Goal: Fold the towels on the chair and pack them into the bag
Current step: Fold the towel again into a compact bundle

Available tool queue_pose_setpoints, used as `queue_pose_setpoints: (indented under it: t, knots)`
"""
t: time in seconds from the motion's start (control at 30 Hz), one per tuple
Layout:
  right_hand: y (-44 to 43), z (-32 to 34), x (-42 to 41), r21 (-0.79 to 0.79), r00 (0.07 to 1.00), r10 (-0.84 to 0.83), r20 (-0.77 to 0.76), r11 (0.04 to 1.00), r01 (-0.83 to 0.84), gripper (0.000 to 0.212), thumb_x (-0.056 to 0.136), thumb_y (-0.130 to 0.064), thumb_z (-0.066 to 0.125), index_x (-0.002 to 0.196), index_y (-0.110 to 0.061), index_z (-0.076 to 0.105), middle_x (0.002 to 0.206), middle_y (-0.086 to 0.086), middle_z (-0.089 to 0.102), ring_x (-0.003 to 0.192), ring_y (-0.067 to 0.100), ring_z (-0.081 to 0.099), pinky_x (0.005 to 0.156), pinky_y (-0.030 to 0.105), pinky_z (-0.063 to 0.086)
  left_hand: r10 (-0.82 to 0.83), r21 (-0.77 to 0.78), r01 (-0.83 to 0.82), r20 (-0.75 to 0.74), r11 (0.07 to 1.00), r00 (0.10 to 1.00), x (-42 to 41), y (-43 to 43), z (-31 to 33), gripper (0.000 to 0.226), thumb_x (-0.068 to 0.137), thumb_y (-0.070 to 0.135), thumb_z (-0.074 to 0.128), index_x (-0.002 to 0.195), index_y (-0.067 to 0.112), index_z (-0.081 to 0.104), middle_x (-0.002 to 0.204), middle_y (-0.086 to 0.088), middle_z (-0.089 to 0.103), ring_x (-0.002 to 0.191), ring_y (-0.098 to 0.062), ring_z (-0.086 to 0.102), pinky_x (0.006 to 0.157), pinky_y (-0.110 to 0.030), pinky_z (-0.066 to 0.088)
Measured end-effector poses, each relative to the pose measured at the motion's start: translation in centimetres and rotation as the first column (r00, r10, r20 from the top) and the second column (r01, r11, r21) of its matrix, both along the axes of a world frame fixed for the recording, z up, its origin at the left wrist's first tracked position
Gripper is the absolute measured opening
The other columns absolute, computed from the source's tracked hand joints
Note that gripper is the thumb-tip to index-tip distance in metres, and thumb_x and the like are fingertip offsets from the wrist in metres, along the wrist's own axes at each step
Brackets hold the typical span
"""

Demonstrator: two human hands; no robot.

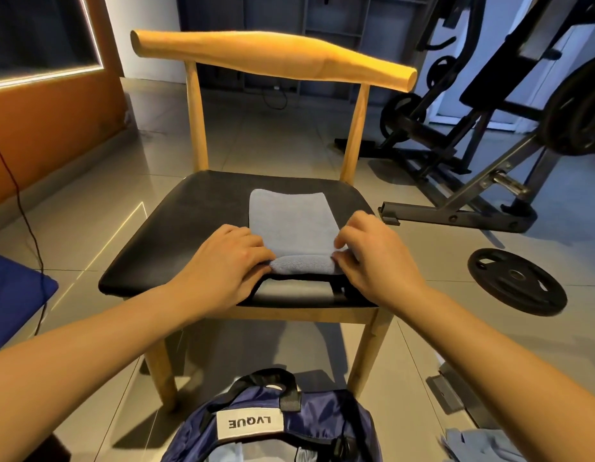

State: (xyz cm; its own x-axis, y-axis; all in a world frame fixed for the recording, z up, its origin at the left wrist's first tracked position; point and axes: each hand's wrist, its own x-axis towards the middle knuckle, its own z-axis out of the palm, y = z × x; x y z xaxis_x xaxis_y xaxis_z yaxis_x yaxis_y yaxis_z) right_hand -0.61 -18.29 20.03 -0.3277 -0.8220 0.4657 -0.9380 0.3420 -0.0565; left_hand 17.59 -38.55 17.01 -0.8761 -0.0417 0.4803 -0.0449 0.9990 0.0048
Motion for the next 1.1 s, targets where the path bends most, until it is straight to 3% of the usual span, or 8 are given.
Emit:
queue_pose_setpoints:
  t: [0.17, 0.33, 0.47, 0.57, 0.73, 0.87, 1.0, 1.1]
  knots:
    - [0.4, -1.8, 0.3, 0.21, 0.977, 0.164, -0.134, 0.969, -0.134, 0.032, 0.095, -0.048, 0.058, 0.12, -0.028, 0.06, 0.112, -0.007, 0.062, 0.106, 0.017, 0.055, 0.105, 0.038, 0.042, 0.013, 0.193, -0.035, 0.114, 0.981, 0.993, -0.4, -0.6, 1.8, 0.02, 0.101, 0.038, 0.058, 0.112, 0.027, 0.07, 0.103, 0.012, 0.069, 0.093, -0.006, 0.06, 0.088, -0.034, 0.052]
    - [0.0, -1.5, -0.3, 0.18, 0.99, 0.108, 0.089, 0.976, -0.122, 0.021, 0.102, -0.039, 0.053, 0.112, -0.025, 0.066, 0.11, -0.007, 0.058, 0.1, 0.014, 0.048, 0.092, 0.034, 0.043, -0.027, 0.458, -0.122, 0.306, 0.881, 0.952, -0.8, -1.2, 2.7, 0.007, 0.102, 0.036, 0.056, 0.108, 0.038, 0.059, 0.093, 0.013, 0.068, 0.085, -0.006, 0.064, 0.081, -0.026, 0.055]
    - [-0.2, -0.8, -0.8, 0.249, 0.931, 0.008, 0.365, 0.963, -0.106, 0.029, 0.104, -0.046, 0.049, 0.105, -0.022, 0.065, 0.11, -0.005, 0.049, 0.103, 0.013, 0.044, 0.092, 0.036, 0.044, -0.082, 0.644, -0.172, 0.344, 0.746, 0.935, -0.8, -2.1, 3.6, 0.013, 0.096, 0.035, 0.067, 0.087, 0.027, 0.073, 0.079, 0.007, 0.073, 0.075, -0.006, 0.067, 0.078, -0.027, 0.055]
    - [-0.8, -0.8, -1.1, 0.244, 0.901, -0.053, 0.431, 0.968, -0.059, 0.038, 0.105, -0.046, 0.044, 0.093, -0.018, 0.066, 0.102, -0.002, 0.051, 0.098, 0.015, 0.046, 0.088, 0.037, 0.044, -0.021, 0.71, -0.255, 0.355, 0.657, 0.935, -1.0, -2.5, 3.7, 0.015, 0.092, 0.034, 0.073, 0.086, 0.021, 0.076, 0.081, 0.0, 0.075, 0.068, -0.006, 0.064, 0.074, -0.025, 0.053]
    - [-2.9, -1.6, -1.2, 0.173, 0.896, -0.205, 0.393, 0.974, 0.147, 0.048, 0.099, -0.048, 0.054, 0.079, -0.007, 0.067, 0.074, 0.004, 0.055, 0.074, 0.019, 0.054, 0.072, 0.039, 0.046, 0.249, 0.512, -0.344, 0.245, 0.787, 0.937, -1.4, -1.8, 3.2, 0.018, 0.088, 0.039, 0.076, 0.082, 0.025, 0.068, 0.08, 0.007, 0.068, 0.077, -0.009, 0.063, 0.073, -0.031, 0.054]
    - [-3.2, -1.5, -1.2, 0.048, 0.895, -0.213, 0.392, 0.976, 0.211, 0.028, 0.091, -0.05, 0.068, 0.09, -0.024, 0.058, 0.087, -0.009, 0.055, 0.086, 0.013, 0.054, 0.081, 0.035, 0.048, 0.07, 0.259, -0.069, 0.003, 0.963, 0.998, -0.6, -0.9, 2.2, 0.013, 0.097, 0.036, 0.063, 0.098, 0.027, 0.072, 0.097, 0.013, 0.066, 0.09, -0.005, 0.058, 0.082, -0.032, 0.054]
    - [-2.6, -2.1, -0.8, -0.004, 0.982, -0.119, 0.148, 0.993, 0.121, 0.024, 0.098, -0.048, 0.059, 0.099, -0.027, 0.069, 0.095, -0.007, 0.056, 0.092, 0.012, 0.049, 0.086, 0.033, 0.045, 0.017, 0.128, -0.03, 0.1, 0.991, 0.995, 0.0, -1.4, 1.6, 0.041, 0.09, 0.059, 0.062, 0.117, 0.031, 0.073, 0.106, 0.014, 0.067, 0.095, -0.004, 0.058, 0.084, -0.025, 0.051]
    - [-1.9, -2.1, -1.1, 0.059, 0.999, 0.001, 0.041, 0.998, -0.003, 0.039, 0.1, -0.057, 0.048, 0.107, -0.026, 0.07, 0.1, -0.007, 0.057, 0.092, 0.011, 0.048, 0.087, 0.033, 0.045, 0.054, 0.203, -0.079, 0.128, 0.976, 0.99, 0.0, -1.8, 1.4, 0.043, 0.09, 0.055, 0.065, 0.124, 0.03, 0.072, 0.111, 0.013, 0.068, 0.098, -0.004, 0.056, 0.086, -0.023, 0.047]
